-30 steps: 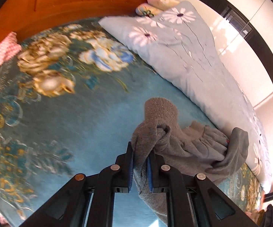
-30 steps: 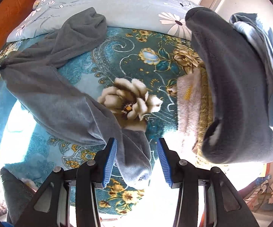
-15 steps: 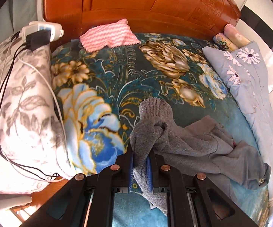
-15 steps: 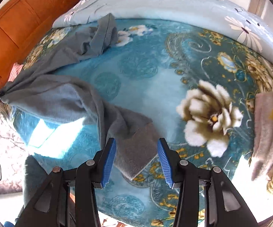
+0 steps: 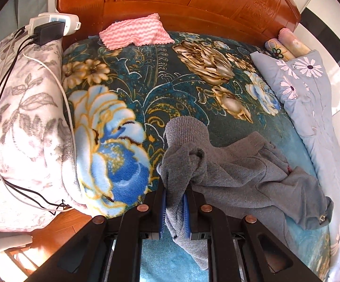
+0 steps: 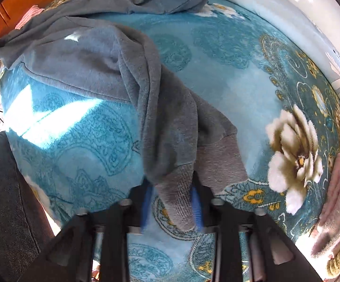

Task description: Fold clothes

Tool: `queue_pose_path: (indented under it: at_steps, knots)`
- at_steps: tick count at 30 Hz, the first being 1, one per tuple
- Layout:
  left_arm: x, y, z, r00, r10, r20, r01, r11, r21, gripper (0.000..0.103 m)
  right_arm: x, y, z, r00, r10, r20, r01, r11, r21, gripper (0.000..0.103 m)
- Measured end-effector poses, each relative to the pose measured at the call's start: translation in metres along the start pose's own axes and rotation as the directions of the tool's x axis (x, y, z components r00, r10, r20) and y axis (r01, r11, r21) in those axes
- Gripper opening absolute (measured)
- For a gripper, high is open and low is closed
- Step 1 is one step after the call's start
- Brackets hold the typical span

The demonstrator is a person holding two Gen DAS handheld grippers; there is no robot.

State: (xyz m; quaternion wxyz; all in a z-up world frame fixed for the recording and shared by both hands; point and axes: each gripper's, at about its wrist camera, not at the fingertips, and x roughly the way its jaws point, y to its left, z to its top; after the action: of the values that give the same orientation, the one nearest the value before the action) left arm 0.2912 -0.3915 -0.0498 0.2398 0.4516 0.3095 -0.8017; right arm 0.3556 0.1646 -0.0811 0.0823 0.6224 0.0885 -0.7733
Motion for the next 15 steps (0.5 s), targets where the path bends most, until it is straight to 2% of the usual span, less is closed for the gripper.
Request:
queue_pose_path:
  at_steps: [1,3,5,7,9,12,14,15]
  knots:
    - [-0.001,0.000,0.001,1.000,-0.004,0.003,0.004,1.000,0.003,0.013,-0.002,-0.005,0.002,1.000,0.002,-0.010,-0.002,1.000,0.024,0.014]
    - [-0.002,-0.001,0.004,1.000,-0.011,0.011,0.011,1.000,0.015,0.013,-0.023,-0.023,0.009,0.992,0.123,0.011,-0.124,0.987,0.100,0.012]
    - [0.000,-0.003,0.007,1.000,-0.002,0.015,0.001,0.999,0.039,0.013,-0.055,-0.045,0.021,0.966,0.247,0.076,-0.256,0.953,0.160,0.012]
    - [0.006,-0.007,0.009,1.000,0.021,0.009,-0.021,0.997,0.068,0.013,-0.086,-0.074,0.041,0.963,0.220,0.157,-0.248,0.950,0.189,0.012]
    - [0.014,-0.008,0.007,1.000,0.029,-0.010,-0.029,0.997,0.071,0.013,-0.089,-0.106,0.068,0.974,0.150,0.170,-0.188,0.953,0.235,0.012]
    - [0.025,-0.004,0.000,0.999,0.033,-0.041,-0.032,0.999,0.041,0.014,-0.041,-0.141,0.111,0.999,0.024,0.049,-0.038,0.952,0.305,0.012]
    - [0.030,0.001,-0.004,0.998,0.043,-0.054,-0.041,0.999,0.032,0.015,-0.008,-0.157,0.130,0.999,0.033,0.002,-0.032,0.924,0.381,0.014]
    - [0.032,0.004,-0.006,0.997,0.046,-0.062,-0.045,0.999,0.028,0.016,0.002,-0.164,0.138,0.999,0.041,0.007,-0.040,0.911,0.410,0.014]
